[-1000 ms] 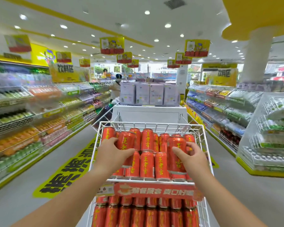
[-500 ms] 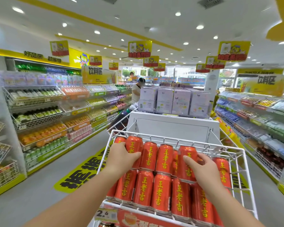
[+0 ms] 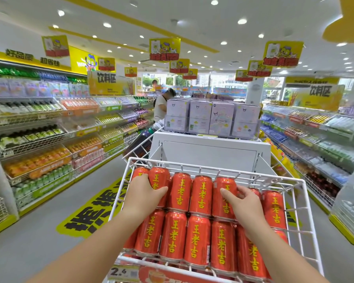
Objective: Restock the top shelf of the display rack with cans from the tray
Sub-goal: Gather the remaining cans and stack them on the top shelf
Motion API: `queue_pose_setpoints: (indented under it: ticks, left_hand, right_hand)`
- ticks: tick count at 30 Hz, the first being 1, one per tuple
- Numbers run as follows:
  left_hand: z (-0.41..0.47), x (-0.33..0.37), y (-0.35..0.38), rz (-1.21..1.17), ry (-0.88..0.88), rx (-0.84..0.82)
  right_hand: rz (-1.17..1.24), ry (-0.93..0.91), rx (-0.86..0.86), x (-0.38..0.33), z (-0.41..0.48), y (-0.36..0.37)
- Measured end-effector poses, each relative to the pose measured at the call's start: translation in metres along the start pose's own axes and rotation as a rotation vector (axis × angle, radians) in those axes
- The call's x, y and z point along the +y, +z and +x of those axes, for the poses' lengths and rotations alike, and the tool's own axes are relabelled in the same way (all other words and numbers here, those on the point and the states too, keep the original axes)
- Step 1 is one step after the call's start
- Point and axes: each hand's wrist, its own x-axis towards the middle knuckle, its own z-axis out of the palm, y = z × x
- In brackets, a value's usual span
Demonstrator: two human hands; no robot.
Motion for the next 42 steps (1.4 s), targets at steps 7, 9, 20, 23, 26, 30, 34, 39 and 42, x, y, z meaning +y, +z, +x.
queue_pose_setpoints:
  ticks: [7, 9, 20, 23, 26, 30, 34, 39, 42]
  left_hand:
    - [0.000, -0.002, 0.015, 0.105, 0.052, 0.018]
    - [-0.002, 0.000, 0.016, 0.165, 0.058, 0.022]
    - [-0.007, -0.006, 0.028, 0.399, 0.128, 0.046]
    - [-0.006, -0.006, 0.025, 0.402, 0.149, 0.028]
    - [-0.007, -0.006, 0.026, 0.422, 0.157, 0.023]
    - [-0.012, -0.007, 0.027, 0.457, 0.161, 0.018]
    - [-0.016, -0.007, 0.023, 0.478, 0.201, -0.050]
    - [-0.022, -0.007, 0.008, 0.615, 0.313, -0.080]
    - [-0.022, -0.011, -0.001, 0.722, 0.366, -0.166]
  right_hand:
    - [-0.023, -0.004, 0.050, 0.012, 0.012, 0.004]
    - [-0.030, -0.004, 0.056, 0.014, 0.014, 0.004]
    - [-0.109, -0.006, 0.069, 0.008, 0.010, 0.008]
    - [-0.165, -0.035, 0.093, 0.008, 0.010, 0.007]
    - [-0.233, -0.049, 0.091, 0.009, 0.010, 0.008]
    - [-0.294, -0.054, 0.071, 0.009, 0.008, 0.008]
    - [-0.350, -0.052, 0.065, 0.006, 0.008, 0.006]
    - [-0.578, -0.109, 0.016, -0.002, 0.000, -0.001]
    - [-0.808, -0.146, -0.015, -0.009, -0.006, -0.005]
